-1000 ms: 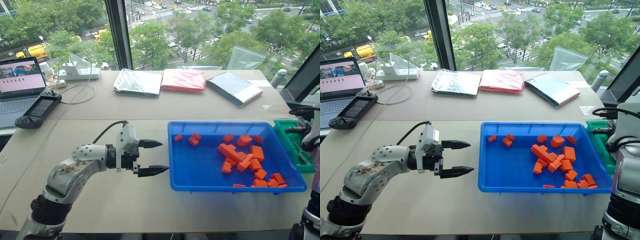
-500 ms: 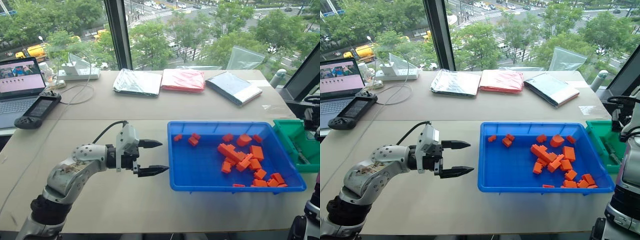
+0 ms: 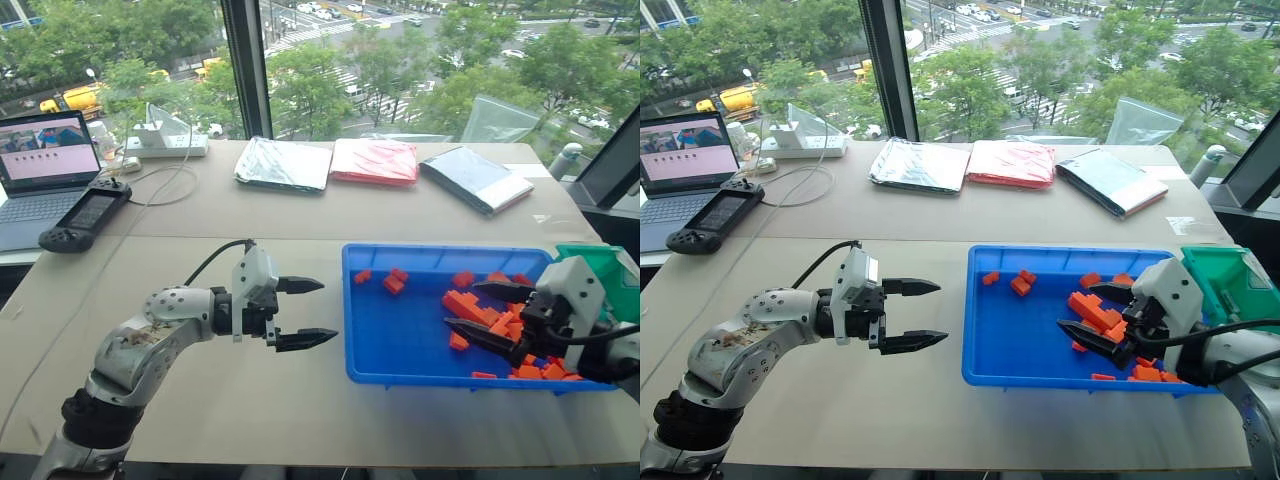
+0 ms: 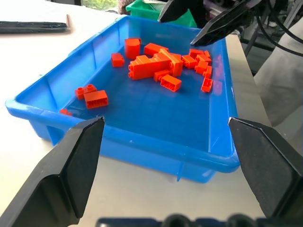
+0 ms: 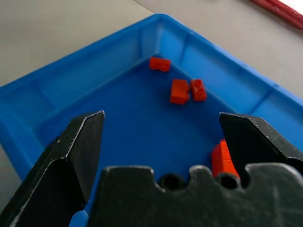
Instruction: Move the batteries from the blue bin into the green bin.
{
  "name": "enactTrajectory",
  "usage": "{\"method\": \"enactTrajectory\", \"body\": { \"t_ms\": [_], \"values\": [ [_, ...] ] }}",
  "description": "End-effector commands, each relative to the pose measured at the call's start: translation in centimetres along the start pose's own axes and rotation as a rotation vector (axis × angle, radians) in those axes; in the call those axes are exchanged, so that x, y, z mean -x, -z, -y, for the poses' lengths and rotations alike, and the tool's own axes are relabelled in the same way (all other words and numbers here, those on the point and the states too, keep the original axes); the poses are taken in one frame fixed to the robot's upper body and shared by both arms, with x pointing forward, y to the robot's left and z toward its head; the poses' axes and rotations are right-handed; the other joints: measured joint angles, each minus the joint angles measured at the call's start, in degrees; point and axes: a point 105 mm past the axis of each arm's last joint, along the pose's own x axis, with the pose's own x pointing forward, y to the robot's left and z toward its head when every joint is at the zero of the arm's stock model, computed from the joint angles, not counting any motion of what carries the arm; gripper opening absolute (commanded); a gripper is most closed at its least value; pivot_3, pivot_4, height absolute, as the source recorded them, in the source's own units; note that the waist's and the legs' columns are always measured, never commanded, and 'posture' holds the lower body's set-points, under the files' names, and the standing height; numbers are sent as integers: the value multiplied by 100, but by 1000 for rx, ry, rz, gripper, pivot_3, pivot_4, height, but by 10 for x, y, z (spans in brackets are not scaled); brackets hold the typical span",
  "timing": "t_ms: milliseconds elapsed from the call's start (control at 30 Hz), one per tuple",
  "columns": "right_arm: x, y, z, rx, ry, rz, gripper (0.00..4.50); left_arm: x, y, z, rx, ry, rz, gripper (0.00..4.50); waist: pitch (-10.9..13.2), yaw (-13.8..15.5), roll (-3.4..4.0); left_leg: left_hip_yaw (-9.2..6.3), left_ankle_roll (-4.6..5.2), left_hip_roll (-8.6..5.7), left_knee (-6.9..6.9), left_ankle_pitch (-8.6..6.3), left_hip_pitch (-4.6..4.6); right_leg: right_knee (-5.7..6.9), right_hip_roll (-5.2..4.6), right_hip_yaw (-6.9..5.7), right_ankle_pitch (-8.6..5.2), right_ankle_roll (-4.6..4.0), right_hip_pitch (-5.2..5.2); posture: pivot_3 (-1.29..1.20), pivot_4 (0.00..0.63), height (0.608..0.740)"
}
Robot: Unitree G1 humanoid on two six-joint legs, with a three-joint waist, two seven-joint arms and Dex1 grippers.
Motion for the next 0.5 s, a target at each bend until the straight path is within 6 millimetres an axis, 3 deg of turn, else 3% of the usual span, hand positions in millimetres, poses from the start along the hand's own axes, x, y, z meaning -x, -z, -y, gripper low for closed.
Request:
{"method": "enactTrajectory", "body": {
  "t_ms": [33,367,500],
  "values": [
    [14,2,10,34,50,1,4445,1,-9,1,-45,-8,25,4500,0,-16,-1,-1,0,1,-2,0,5,-1,9,-1,0,-1,4,0,150,740],
    [7,21,21,42,128,-43,4445,-1,-12,2,-45,-12,36,4500,0,-38,-1,0,-5,4,-2,3,5,7,7,2,1,-2,1,0,150,740],
    [5,20,14,43,90,-44,4445,0,-13,1,-44,-15,50,4500,0,-27,-1,-1,-5,3,-2,3,4,7,5,1,1,-2,1,0,150,740]
  ]
}}
